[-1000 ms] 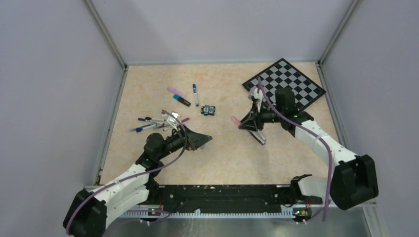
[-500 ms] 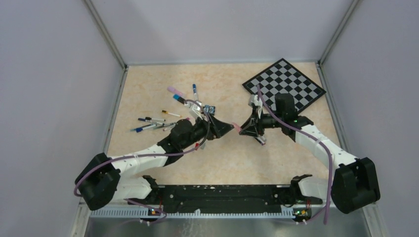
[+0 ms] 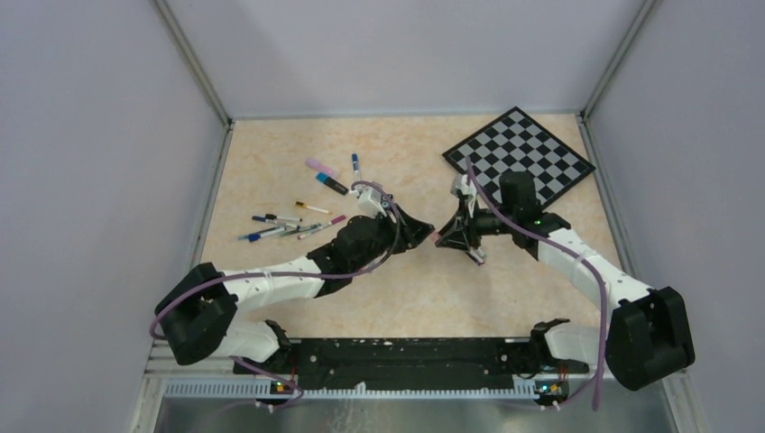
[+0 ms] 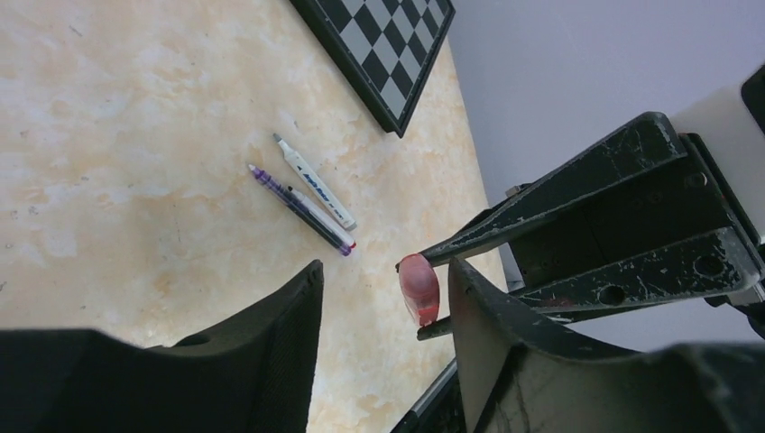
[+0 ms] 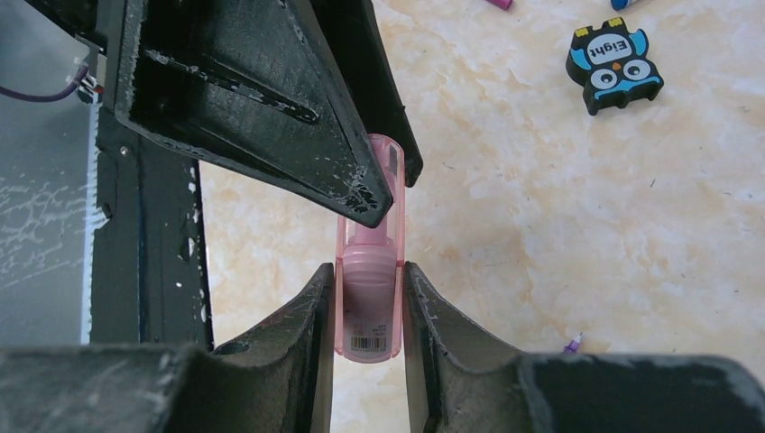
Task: Open the pen caps
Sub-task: Open the pen cap from the pen.
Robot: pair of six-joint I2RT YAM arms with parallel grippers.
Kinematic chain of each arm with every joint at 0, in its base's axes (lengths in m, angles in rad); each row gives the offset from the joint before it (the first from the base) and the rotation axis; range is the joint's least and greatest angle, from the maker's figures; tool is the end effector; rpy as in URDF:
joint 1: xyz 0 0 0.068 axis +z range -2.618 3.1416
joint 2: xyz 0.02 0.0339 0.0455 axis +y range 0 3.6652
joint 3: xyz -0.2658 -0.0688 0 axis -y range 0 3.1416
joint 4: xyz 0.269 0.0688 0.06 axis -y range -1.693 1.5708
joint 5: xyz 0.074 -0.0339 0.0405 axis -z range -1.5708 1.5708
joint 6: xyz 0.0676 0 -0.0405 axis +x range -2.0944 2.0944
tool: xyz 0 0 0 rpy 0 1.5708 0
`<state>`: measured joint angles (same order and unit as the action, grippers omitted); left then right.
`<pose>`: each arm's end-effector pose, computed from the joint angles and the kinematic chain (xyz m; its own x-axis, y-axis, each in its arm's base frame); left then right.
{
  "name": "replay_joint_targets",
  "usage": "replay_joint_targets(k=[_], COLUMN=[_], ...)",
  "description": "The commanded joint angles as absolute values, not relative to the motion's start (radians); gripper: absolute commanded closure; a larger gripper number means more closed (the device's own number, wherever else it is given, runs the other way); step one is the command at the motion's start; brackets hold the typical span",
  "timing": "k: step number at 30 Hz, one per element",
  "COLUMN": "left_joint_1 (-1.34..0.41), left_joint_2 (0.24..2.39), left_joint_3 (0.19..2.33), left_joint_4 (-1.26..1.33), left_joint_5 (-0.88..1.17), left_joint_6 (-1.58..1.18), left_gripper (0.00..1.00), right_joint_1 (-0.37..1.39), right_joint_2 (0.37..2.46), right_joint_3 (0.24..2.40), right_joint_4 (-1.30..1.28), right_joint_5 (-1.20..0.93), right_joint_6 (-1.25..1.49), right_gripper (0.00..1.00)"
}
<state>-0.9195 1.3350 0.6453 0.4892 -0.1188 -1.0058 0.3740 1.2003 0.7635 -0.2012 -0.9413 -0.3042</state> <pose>0.2136 -0.2671 0.2190 -0.6721 -0.5016 -0.5446 0.2831 0.5055 -0.8150 0.2447 0.1547 0.2341 -0.2835 -0.3007 -0.9106 -0.9480 0.2314 0.2187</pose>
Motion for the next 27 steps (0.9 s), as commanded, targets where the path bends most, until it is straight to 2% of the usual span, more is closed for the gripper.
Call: replay_joint_targets(k=[1,5,12,16,19,23,25,27], left_joint_1=[-0.930,-0.930,-0.930,-0.930,-0.930,-0.929,-0.925,-0.917], left_joint_2=[1.353,1.363,1.375,1.376,1.366,1.307,1.258,1.202], left_joint_3=[0.682,0.685,0.683,0.678,0.653,0.575,0.535,0.509], left_joint_4=[0.494,0.497,0.516,0.538,0.599,0.736,0.789,0.791], left_joint_5=[-0.158,-0.151,-0.121,-0.107,-0.084,-0.080,-0.087,-0.044], left_joint_6=[-1.019,-1.019,-1.016,-1.004,-0.965,-0.832,-0.726,-0.615], left_gripper=[0.47,0.63,0.82,0.98,1.00,1.00,1.00,1.00], right_joint_1=[0.388,0.393,0.398,0.399,0.398,0.378,0.357,0.338], right_joint_2=[1.201,1.204,1.206,1.205,1.203,1.188,1.179,1.175], right_joint_3=[0.759,0.758,0.755,0.753,0.756,0.758,0.758,0.759], right_joint_4=[-0.154,-0.156,-0.157,-0.156,-0.166,-0.196,-0.216,-0.249], right_joint_5=[-0.929,-0.919,-0.911,-0.916,-0.922,-1.000,-1.059,-1.110], right_joint_6=[-0.325,-0.335,-0.345,-0.347,-0.353,-0.373,-0.393,-0.415], right_gripper=[1.00,1.00,1.00,1.00,0.99,0.52,0.34,0.26])
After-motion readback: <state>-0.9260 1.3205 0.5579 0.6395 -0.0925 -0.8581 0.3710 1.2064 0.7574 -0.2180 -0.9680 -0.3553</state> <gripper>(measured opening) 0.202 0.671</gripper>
